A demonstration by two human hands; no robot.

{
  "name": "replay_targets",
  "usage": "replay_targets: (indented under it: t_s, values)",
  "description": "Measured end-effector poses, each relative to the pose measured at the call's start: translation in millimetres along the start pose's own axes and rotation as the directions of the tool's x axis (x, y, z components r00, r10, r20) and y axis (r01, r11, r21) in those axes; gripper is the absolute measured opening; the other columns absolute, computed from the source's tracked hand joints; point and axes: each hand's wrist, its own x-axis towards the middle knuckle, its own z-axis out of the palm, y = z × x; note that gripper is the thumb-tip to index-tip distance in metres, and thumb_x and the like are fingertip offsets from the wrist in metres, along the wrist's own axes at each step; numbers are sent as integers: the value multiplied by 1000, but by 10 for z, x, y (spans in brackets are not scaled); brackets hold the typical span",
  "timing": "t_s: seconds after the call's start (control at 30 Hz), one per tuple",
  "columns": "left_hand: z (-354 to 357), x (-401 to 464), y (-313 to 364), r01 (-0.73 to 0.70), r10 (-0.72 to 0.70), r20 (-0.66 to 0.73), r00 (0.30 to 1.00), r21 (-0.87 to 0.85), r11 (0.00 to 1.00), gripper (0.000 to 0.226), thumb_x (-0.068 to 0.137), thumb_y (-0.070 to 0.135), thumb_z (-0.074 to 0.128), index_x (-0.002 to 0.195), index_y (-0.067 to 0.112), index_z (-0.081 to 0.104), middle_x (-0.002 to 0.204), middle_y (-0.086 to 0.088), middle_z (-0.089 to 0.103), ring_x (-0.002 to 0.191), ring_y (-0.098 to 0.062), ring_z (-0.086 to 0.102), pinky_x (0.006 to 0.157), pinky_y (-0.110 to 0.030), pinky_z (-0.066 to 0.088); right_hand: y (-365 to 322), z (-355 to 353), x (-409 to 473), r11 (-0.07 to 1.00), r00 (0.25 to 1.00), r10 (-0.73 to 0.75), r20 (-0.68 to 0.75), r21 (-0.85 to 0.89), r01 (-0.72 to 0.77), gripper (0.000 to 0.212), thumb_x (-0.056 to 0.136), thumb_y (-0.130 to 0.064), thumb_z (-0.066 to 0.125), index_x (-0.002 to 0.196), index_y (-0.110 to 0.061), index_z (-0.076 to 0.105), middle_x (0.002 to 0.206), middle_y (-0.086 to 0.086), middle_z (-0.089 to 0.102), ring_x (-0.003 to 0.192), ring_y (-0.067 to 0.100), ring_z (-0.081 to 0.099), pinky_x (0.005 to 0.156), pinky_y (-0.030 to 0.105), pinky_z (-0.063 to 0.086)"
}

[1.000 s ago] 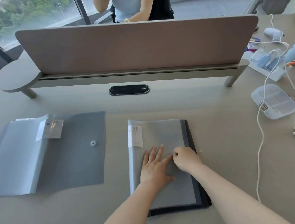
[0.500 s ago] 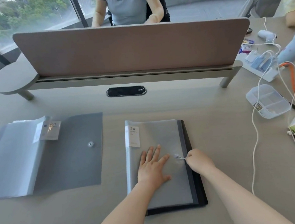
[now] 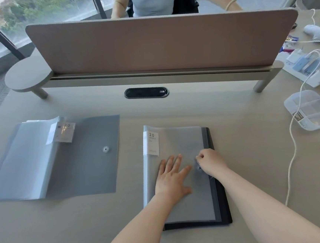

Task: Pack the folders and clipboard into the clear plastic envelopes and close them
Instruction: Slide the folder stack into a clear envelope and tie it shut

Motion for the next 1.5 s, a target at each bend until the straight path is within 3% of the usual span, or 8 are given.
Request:
replay_targets:
  t_s: [0.27,0.47,0.6,0.7,0.87,1.0,1.23,1.5]
  values:
    - [-50,-46,-7,42,-42,-57,997,2,999,74,85,50,61,149,35,28,166,-2,1,153,-24,-5,120,-45,-9,253,-16,-138,951,981,95,-167,306,-40,10,93,-23,57,95,-13,58,76,-6,58,76,22,56,65,32,38]
    - [-139,-282,-356,273,-321,-285,903,-194,942,84,89,50,56,155,22,14,166,-5,1,153,-25,-3,122,-42,-3,421,51,-287,929,971,170,-168,355,-101,13,93,-16,53,100,-12,63,90,1,63,74,18,55,63,30,38]
    - [-171,-381,-494,365,-520,-154,840,-549,752,86,89,42,63,155,11,16,162,-7,22,148,-26,22,119,-38,23,490,122,-321,922,959,209,-193,366,-128,16,91,-17,52,101,-12,63,96,5,65,85,25,58,70,32,43]
    - [-134,-468,-485,346,-565,-27,825,-766,541,48,93,31,58,135,13,44,132,-7,55,127,-29,50,103,-44,43,499,148,-375,940,938,260,-229,281,-193,13,89,-19,50,93,-15,62,97,6,61,81,27,54,66,32,39]
    - [4,-594,-354,298,-586,-6,810,-857,421,32,98,24,47,128,12,49,121,-1,61,113,-27,58,87,-35,43,455,136,-454,941,936,283,-210,252,-228,22,84,-12,47,63,-13,44,61,6,51,56,26,41,50,30,28]
    - [67,-620,-206,266,-579,2,815,-889,372,18,96,20,47,112,17,54,110,-1,63,102,-23,60,80,-32,42,474,100,-449,912,935,309,-176,334,-238,20,82,-9,47,71,-3,62,65,10,59,61,29,47,52,29,30]
    - [94,-635,-276,285,-586,59,808,-910,302,27,94,22,52,120,19,56,115,-1,66,104,-21,62,85,-34,48,748,152,-241,749,910,413,-42,584,-313,31,71,-13,51,40,-10,56,47,9,50,54,30,50,63,38,40]
    - [-103,-644,-542,281,-571,65,819,-912,299,32,96,18,52,127,23,56,114,8,67,98,-16,64,79,-29,48,400,112,-489,502,908,399,126,799,-331,20,89,-4,51,70,-11,55,64,7,45,54,19,40,58,28,40]
